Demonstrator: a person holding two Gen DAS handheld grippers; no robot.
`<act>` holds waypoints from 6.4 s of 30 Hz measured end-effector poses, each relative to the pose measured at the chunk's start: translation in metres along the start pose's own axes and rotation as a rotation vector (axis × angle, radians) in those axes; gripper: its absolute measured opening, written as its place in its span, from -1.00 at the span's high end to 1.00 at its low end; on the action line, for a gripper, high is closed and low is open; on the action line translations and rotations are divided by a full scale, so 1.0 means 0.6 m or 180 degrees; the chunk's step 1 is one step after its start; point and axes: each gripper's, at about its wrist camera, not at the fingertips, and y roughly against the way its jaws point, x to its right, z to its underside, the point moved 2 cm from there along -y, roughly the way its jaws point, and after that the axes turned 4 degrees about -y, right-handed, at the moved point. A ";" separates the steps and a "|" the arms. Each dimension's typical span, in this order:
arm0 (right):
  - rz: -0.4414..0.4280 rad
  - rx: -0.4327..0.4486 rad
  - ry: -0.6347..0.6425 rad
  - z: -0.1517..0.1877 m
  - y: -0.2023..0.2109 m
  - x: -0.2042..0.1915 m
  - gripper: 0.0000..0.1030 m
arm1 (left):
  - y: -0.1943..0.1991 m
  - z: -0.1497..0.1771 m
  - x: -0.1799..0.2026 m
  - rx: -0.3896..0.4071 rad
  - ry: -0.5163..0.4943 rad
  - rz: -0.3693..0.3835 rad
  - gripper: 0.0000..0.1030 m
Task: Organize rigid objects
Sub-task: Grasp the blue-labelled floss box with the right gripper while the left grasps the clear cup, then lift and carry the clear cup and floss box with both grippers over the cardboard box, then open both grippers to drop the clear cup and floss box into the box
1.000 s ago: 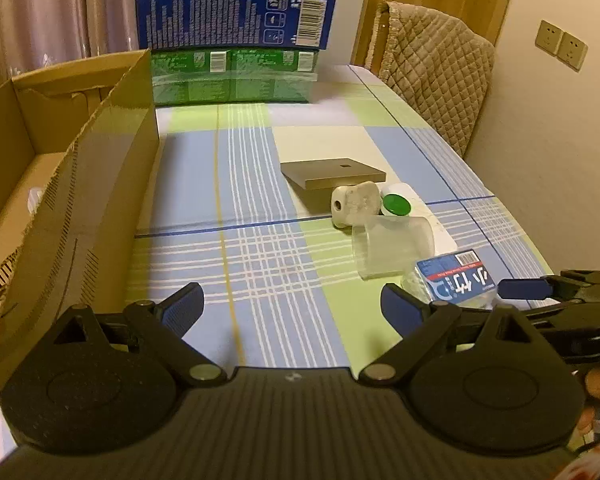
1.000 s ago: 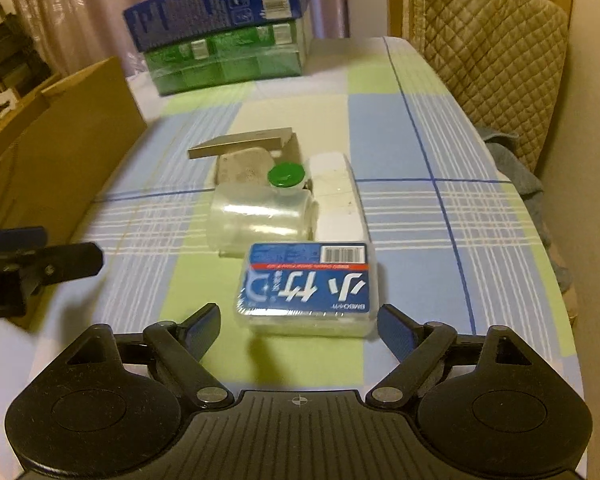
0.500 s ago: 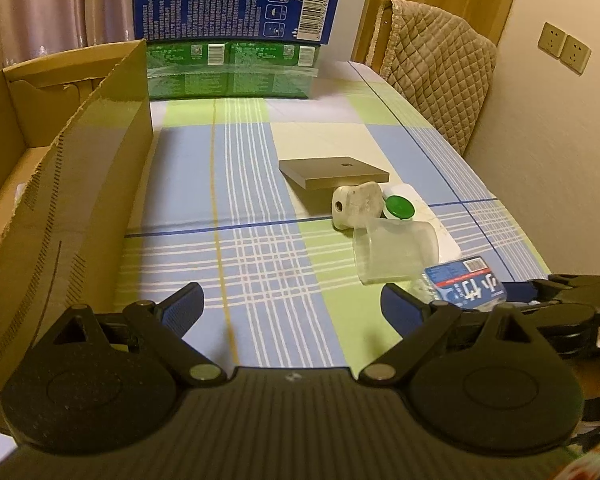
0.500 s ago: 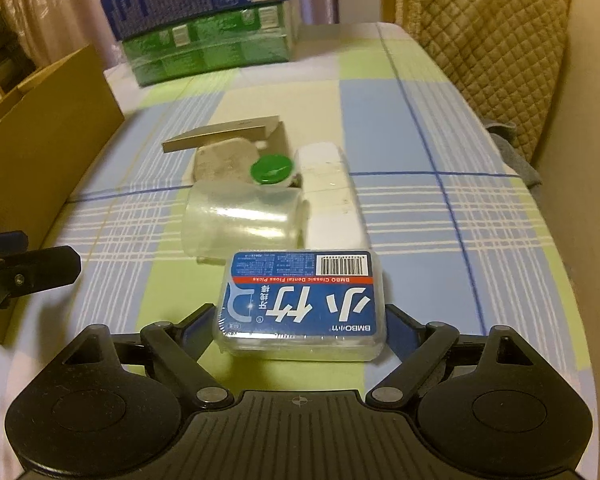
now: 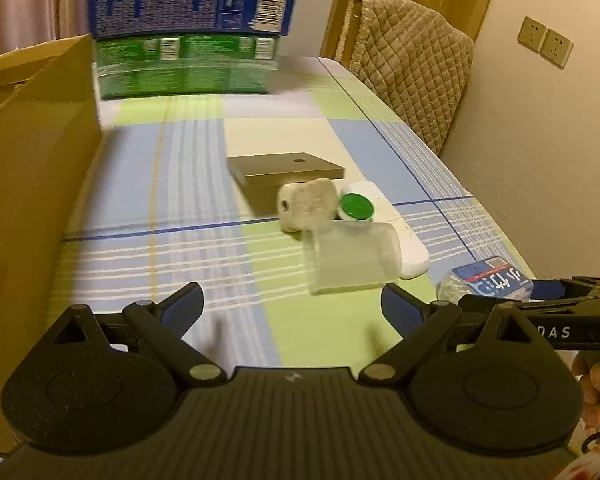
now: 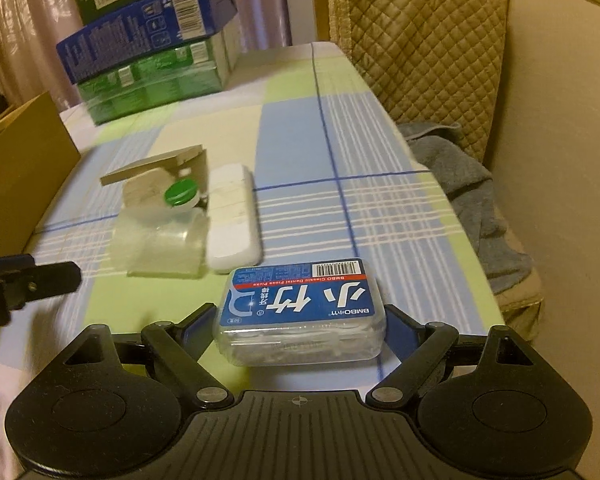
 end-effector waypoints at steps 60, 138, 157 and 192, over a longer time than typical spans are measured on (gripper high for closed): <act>0.0273 0.0089 0.0089 0.035 -0.001 0.013 -0.64 | 0.022 0.107 0.022 0.0088 -0.0465 -0.0527 -0.38; -0.1237 0.0376 0.1865 -0.017 0.089 -0.617 -0.62 | 0.357 0.013 -0.406 0.0339 -0.0116 -0.0932 -0.32; -0.1229 0.0244 0.1758 -0.012 0.068 -0.610 -0.62 | 0.329 0.026 -0.408 0.0245 -0.0053 -0.0849 -0.17; -0.1315 0.0313 0.1599 -0.004 0.092 -0.572 -0.63 | 0.351 0.028 -0.398 0.0313 -0.0025 -0.0959 -0.17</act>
